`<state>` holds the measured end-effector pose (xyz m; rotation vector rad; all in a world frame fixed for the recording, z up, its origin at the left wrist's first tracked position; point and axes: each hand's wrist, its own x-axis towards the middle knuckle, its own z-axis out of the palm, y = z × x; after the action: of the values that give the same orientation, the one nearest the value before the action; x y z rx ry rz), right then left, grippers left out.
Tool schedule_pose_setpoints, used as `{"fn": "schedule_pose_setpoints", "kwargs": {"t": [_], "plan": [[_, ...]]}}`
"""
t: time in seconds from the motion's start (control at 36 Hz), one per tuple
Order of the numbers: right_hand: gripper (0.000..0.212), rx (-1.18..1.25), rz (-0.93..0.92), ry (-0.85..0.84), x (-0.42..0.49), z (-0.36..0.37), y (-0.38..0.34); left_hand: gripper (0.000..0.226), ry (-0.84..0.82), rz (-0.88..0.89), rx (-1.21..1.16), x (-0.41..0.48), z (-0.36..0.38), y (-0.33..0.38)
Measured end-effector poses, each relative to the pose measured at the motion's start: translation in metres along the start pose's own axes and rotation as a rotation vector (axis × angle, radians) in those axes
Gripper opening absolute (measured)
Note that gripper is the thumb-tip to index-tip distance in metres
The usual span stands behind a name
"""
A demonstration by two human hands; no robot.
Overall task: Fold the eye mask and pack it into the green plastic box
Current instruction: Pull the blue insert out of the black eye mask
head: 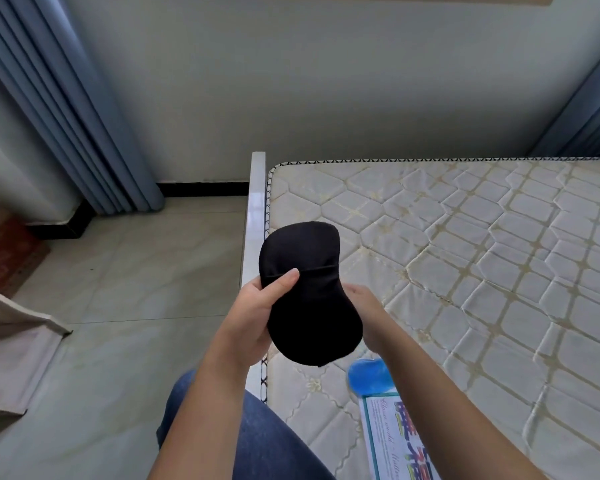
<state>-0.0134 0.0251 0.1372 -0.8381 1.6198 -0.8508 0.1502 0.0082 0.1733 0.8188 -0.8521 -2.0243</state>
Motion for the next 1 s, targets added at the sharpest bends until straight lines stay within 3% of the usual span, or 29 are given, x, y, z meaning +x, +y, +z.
{"fn": "schedule_pose_setpoints", "kwargs": {"t": [0.11, 0.19, 0.25, 0.39, 0.58, 1.0], "plan": [[0.039, 0.153, -0.087, -0.013, -0.004, -0.009, -0.004, 0.030, 0.076, 0.023, 0.004, 0.004, 0.002, -0.001], [0.054, 0.319, -0.109, -0.117, -0.007, -0.016, -0.006, 0.022, 0.095, 0.031, -0.003, 0.008, 0.003, -0.005], [0.051, 0.386, -0.111, -0.202, -0.010, -0.018, -0.008, 0.017, 0.132, 0.042, 0.010, 0.011, 0.003, -0.009], [0.014, 0.261, -0.206, -0.247, -0.019, -0.018, -0.008, 0.019, 0.171, 0.073, 0.119, 0.017, 0.001, -0.019], [0.021, 0.259, -0.245, -0.238, -0.020, -0.018, -0.001, 0.030, 0.129, 0.089, 0.175, 0.017, -0.002, -0.026], [0.013, 0.184, -0.252, -0.160, -0.021, -0.024, 0.002, 0.018, 0.180, -0.032, 0.126, 0.016, -0.003, -0.029]]}}
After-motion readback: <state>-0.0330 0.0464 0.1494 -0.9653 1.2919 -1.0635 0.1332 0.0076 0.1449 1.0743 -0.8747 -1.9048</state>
